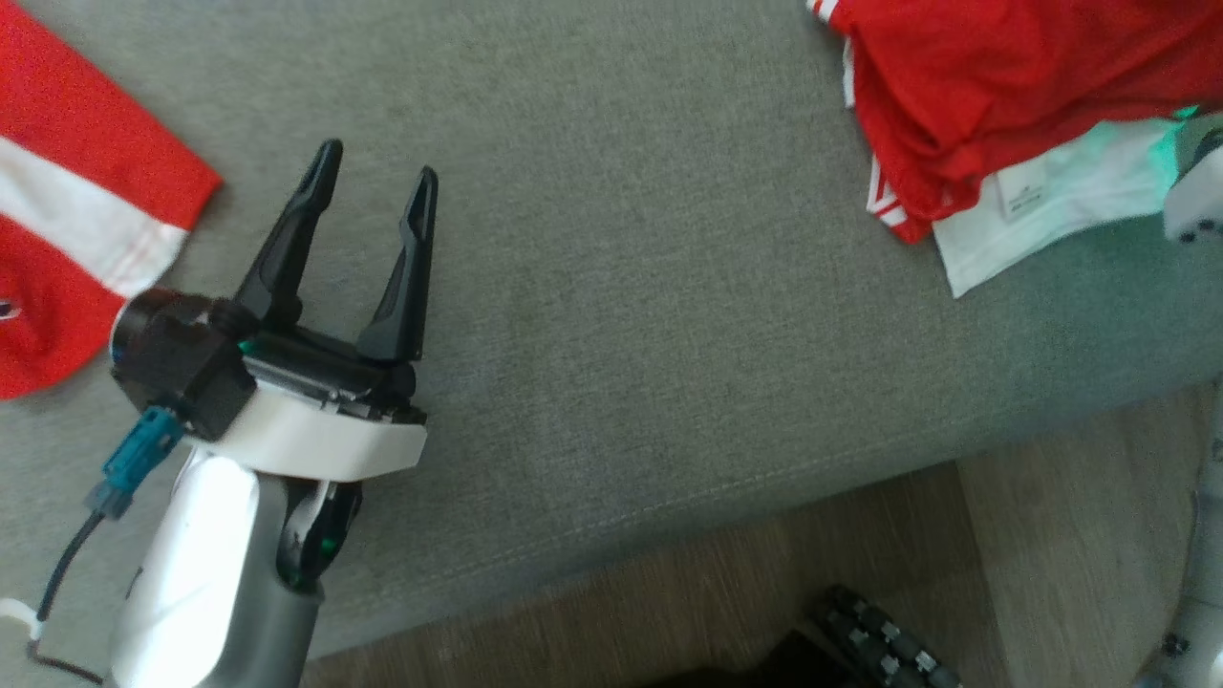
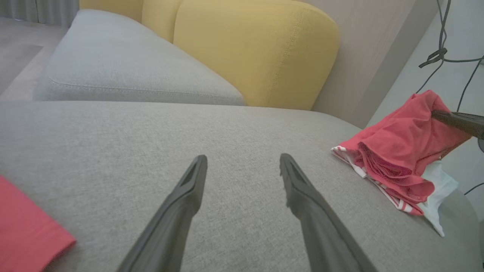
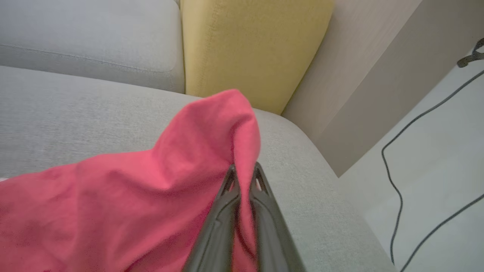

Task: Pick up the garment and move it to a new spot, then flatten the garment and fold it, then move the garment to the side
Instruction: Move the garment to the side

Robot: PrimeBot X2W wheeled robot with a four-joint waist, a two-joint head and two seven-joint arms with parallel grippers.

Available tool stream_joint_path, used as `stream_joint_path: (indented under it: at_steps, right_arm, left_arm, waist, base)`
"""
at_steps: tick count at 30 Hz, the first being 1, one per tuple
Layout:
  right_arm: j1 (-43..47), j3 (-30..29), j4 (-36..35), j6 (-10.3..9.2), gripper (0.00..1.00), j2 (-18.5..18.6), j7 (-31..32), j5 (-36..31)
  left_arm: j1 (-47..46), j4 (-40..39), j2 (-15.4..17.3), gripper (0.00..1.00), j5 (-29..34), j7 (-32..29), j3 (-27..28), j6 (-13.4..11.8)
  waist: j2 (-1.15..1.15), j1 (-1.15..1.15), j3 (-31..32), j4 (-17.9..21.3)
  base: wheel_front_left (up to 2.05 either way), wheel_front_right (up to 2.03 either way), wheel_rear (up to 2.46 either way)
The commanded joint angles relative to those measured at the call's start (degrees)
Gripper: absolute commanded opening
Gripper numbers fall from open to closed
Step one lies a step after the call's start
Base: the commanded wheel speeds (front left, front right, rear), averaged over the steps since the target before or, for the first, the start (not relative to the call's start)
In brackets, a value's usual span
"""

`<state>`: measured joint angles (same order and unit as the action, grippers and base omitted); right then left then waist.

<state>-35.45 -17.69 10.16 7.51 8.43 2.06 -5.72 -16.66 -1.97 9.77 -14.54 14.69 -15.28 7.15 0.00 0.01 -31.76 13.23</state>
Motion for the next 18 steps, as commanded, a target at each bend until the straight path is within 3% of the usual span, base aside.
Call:
stream_joint_path:
  at_steps: [1,7,9,10,11,18]
  right_arm:
    - [-1.1,-0.1,-2.9,-0.02,0.0,-0.3,0.4,-1.3]
    - [-1.0,-1.9,-5.9,-0.02,0.0,-2.2,1.4,-4.0]
    - [-0.6,-2.0,-6.1,-0.02,0.39,-2.5,1.5,-3.8]
    - [-0.3,-1.9,-6.2,-0.02,0.96,-2.6,1.5,-3.7]
    - [-0.1,-2.0,-6.2,-0.02,1.0,-2.7,1.8,-3.6]
    - [2.3,-1.1,-7.6,-0.02,1.0,-3.0,2.8,-4.5]
  left_arm:
    - [-1.1,-2.4,1.2,1.0,-0.4,0.3,1.2,0.3]
    - [-2.0,-3.9,2.3,1.0,-1.1,0.3,0.7,0.3]
    - [-2.1,-3.7,2.4,1.0,-1.5,0.3,0.7,0.3]
    - [-2.2,-3.6,2.4,1.0,-1.6,0.3,0.6,0.3]
    - [-2.2,-3.4,2.2,1.0,-1.8,0.3,0.7,0.3]
    - [-2.0,-2.1,-0.5,1.0,-2.7,0.3,1.4,0.3]
  waist:
    - [0.0,-0.01,-2.5,1.2]
    - [0.0,-0.01,-4.3,0.8]
    - [0.0,-0.01,-4.2,0.5]
    - [0.0,-0.01,-4.0,0.4]
    - [0.0,-0.01,-3.7,0.2]
    - [0.0,-0.01,1.5,-1.9]
  base:
    - [0.0,0.0,0.0]
    - [0.0,0.0,0.0]
    - [0.0,0.0,0.0]
    - [0.0,0.0,0.0]
    - [0.0,0.0,0.0]
    - [0.0,0.0,0.0]
